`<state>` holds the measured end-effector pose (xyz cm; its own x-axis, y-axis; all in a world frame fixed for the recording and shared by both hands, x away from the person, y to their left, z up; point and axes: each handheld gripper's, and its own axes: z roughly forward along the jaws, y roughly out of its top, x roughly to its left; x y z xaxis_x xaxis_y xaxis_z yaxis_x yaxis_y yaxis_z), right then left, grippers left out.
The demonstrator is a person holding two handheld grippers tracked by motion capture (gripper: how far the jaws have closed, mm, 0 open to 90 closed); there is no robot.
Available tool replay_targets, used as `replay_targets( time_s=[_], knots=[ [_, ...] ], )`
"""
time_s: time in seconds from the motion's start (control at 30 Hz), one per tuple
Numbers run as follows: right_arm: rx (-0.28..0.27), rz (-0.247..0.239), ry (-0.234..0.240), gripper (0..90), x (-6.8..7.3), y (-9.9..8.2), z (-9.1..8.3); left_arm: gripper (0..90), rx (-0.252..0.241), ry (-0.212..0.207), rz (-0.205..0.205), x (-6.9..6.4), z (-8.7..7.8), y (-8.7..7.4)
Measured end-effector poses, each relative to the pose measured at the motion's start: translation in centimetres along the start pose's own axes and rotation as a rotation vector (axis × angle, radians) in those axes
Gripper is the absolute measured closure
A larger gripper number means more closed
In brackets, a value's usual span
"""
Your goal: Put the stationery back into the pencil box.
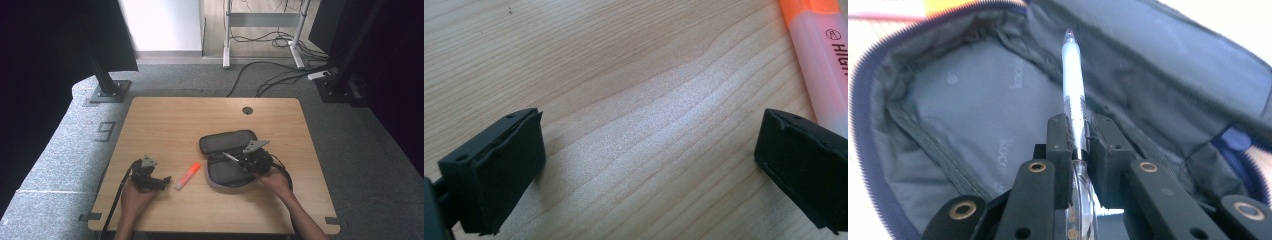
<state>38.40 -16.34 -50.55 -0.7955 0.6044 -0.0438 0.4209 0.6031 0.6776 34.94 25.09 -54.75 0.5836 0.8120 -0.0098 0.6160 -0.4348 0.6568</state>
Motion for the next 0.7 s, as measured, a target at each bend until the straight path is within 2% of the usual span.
replay_targets(
  time_s=[0.27,0.4,0.5,0.7],
  knots=[
    [0.026,0.024,-0.003,76.3,-0.4,-0.8,0.5,0.0,0.0,-0.001,0.0,0.0,0.0,0.0],
    [-0.001,0.046,0.003,69.6,-0.6,-0.6,0.1,0.0,0.0,-0.001,0.0,0.0,0.0,0.0],
    [-0.009,0.036,-0.007,64.9,-0.5,-0.3,-0.4,0.0,0.0,0.0,0.0,0.0,0.0,0.0],
    [0.0,0.024,-0.041,47.1,-0.6,-0.2,-1.6,0.0,0.0,-0.001,0.0,0.0,0.0,0.0]
  ],
)
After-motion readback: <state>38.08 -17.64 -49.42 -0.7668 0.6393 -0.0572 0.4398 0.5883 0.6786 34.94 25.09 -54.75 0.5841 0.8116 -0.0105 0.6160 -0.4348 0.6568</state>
